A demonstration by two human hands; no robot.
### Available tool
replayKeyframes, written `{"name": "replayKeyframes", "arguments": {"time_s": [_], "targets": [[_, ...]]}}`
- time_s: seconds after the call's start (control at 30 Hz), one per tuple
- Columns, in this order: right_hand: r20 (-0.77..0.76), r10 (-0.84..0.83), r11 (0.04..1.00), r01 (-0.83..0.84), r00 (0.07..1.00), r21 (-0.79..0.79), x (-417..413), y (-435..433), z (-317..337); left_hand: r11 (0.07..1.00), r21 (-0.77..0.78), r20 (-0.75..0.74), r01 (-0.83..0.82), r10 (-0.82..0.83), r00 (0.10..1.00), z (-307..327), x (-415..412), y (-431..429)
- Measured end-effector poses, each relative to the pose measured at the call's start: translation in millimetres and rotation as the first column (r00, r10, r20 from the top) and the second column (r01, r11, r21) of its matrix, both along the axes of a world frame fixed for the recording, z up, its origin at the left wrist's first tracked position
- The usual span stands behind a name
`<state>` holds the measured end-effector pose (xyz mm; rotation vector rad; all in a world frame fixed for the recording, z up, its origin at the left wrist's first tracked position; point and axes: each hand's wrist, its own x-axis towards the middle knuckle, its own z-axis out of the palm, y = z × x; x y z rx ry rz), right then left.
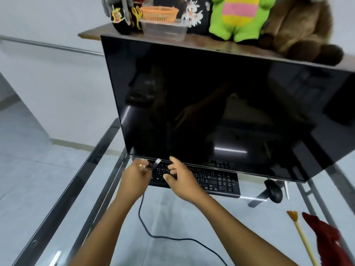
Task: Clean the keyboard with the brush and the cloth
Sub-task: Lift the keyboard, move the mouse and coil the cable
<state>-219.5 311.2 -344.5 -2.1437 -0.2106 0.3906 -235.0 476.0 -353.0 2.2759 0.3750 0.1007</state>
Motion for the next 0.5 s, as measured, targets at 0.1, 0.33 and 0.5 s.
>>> {"name": "replayKeyframes", "arguments": {"time_s": [0.1, 0.33, 0.5], "targets": [[-0.342, 0.131, 0.948, -0.016, 0.931, 0.319, -0.6, -15.3, 35.2, 0.969, -0.219, 0.129, 0.109, -0.082, 0.988, 67.0, 18.1, -41.7], [-0.073, 0.025, 0.933, 0.003, 0.997, 0.359, -21.1, -82.8, 132.4, 0.866, 0.021, 0.353, 0.500, -0.474, 0.806, 131.8, 19.8, -101.5], [0.159, -0.034, 0.982, 0.003, 0.987, 0.190, -34.9, -144.5, 180.7, 0.790, -0.210, 0.302, 0.576, -0.508, 0.807, 164.8, -7.5, -149.9]]}}
